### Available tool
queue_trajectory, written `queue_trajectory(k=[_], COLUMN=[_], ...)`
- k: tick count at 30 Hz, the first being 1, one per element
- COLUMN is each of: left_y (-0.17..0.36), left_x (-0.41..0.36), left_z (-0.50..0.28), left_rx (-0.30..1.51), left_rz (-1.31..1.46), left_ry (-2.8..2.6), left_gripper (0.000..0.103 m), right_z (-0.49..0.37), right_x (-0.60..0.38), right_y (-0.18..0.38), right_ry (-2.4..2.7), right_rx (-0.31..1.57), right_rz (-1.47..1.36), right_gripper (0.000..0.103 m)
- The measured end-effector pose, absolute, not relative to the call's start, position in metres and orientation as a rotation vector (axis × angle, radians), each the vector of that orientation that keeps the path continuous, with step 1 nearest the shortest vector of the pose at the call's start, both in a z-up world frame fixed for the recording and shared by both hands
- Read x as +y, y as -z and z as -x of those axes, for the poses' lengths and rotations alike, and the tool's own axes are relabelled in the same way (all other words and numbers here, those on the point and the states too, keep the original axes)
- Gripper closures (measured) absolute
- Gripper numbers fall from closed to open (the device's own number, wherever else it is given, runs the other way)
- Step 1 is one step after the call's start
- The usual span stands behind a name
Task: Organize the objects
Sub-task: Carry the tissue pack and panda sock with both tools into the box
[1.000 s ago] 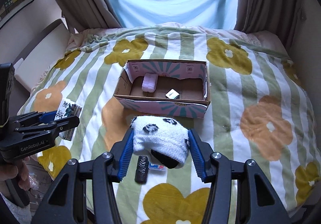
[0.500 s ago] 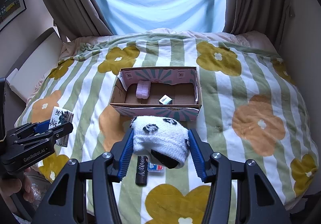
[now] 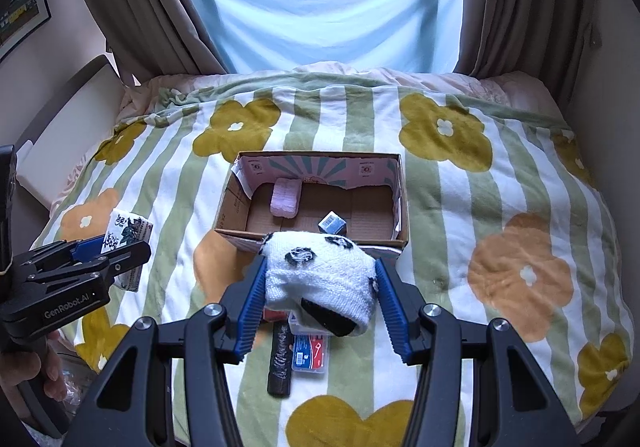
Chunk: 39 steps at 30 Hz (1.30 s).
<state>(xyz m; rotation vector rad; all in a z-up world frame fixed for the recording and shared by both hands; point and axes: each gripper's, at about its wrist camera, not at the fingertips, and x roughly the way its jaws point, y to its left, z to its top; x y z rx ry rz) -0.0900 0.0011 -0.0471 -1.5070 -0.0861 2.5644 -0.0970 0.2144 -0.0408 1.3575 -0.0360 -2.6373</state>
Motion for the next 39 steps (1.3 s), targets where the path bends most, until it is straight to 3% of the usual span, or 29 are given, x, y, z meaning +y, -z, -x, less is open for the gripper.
queue_trajectory(k=[10,19,29,39], left_y=[0.074,0.166,0.266,0.274], left_x=[0.009,0.025,0.058,0.069], left_z=[0.203,0.298,0.326,0.323], left_rx=[-0.066,-0.007,0.044,0.095], left_rz=[1.541,1.689,1.769,1.768], left_ry=[-2.480,-2.351,-2.235,-2.213], left_gripper=[0.061,0.061,0.061,0.061], right_z=[0.214,0.308,0.348,0.352], right_x=[0.210,0.207,0.202,0.204], right_y=[0.066,0.161,0.248,0.254], right_ry=[2.603,2.468,2.385,2.349], right_rx=[0.030,-0.016,-0.054,-0.045], right_rz=[-1.398,-1.582,-1.690,-1.689], right_gripper=[0.054,0.054,0.054,0.054])
